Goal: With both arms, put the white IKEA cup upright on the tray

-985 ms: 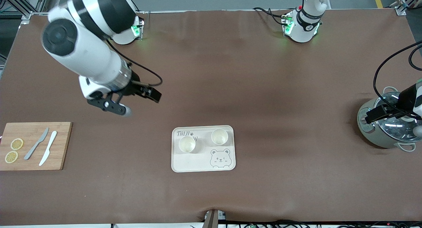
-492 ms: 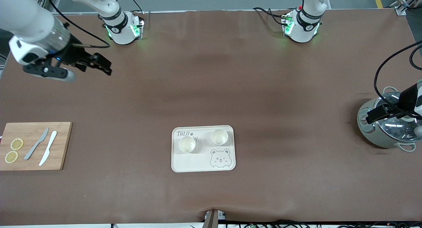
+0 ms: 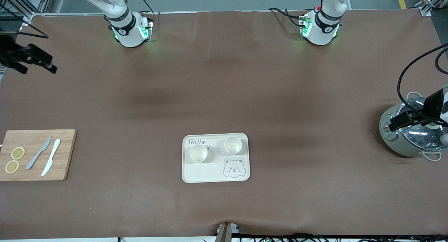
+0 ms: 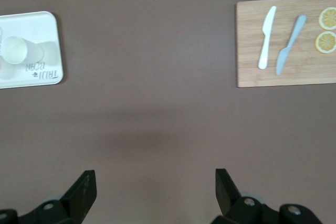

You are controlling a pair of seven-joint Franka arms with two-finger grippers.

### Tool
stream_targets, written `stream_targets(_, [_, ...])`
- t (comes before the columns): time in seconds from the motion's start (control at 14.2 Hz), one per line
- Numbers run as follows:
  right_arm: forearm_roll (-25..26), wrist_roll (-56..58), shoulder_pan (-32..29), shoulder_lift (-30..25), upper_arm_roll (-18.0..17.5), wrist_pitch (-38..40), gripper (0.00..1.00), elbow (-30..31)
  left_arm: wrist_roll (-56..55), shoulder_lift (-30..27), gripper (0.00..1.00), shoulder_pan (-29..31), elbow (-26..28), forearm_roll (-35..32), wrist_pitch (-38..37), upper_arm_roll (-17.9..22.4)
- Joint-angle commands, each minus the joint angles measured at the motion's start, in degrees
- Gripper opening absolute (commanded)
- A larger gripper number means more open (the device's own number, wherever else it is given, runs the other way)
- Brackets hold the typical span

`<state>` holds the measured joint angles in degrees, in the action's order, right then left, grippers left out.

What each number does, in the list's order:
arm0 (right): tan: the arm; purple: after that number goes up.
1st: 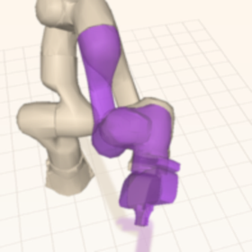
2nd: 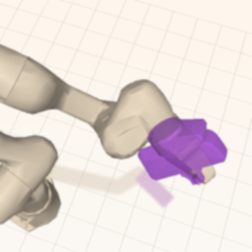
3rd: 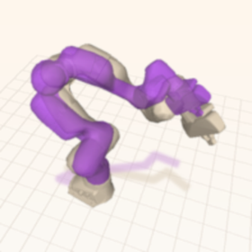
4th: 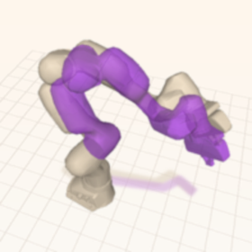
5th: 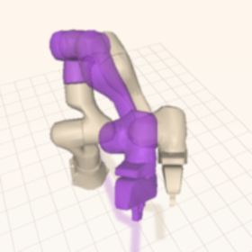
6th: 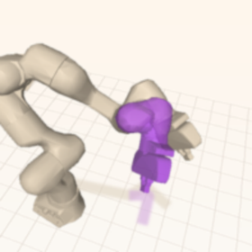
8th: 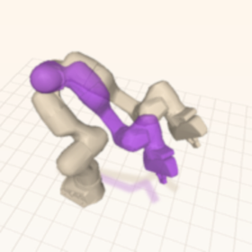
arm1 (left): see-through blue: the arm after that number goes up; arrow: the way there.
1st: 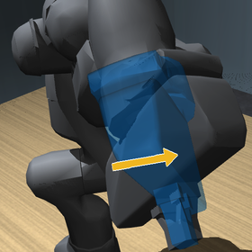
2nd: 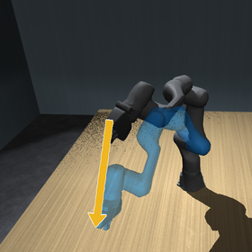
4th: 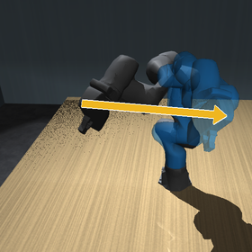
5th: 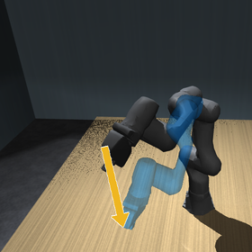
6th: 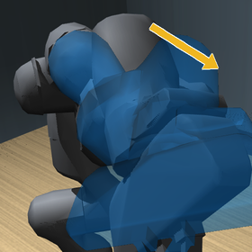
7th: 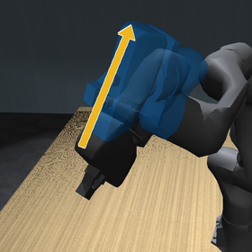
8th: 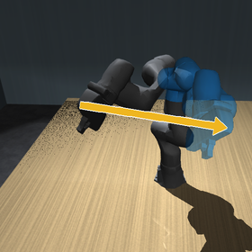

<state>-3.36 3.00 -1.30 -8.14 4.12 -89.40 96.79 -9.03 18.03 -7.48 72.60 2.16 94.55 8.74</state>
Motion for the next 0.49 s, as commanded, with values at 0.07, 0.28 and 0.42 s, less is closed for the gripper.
stream_targets(0.07, [0.28, 0.95, -2.31, 0.32, -1.40, -0.42, 1.00, 0.24, -0.02, -0.72, 1.00, -0.43, -0.01, -0.84, -0.33, 0.31])
stream_targets(0.28, [0.46, 1.04, -2.57, 1.20, -1.40, -0.07, 1.00, -2.40, -0.02, -0.72, 1.00, -0.52, -0.01, -0.93, -0.33, 0.31])
stream_targets(0.42, [0.54, 0.78, -2.66, 1.64, -1.40, -0.07, 1.00, -2.31, -0.02, -0.72, 1.00, -0.52, -0.01, -0.93, -0.33, 0.31])
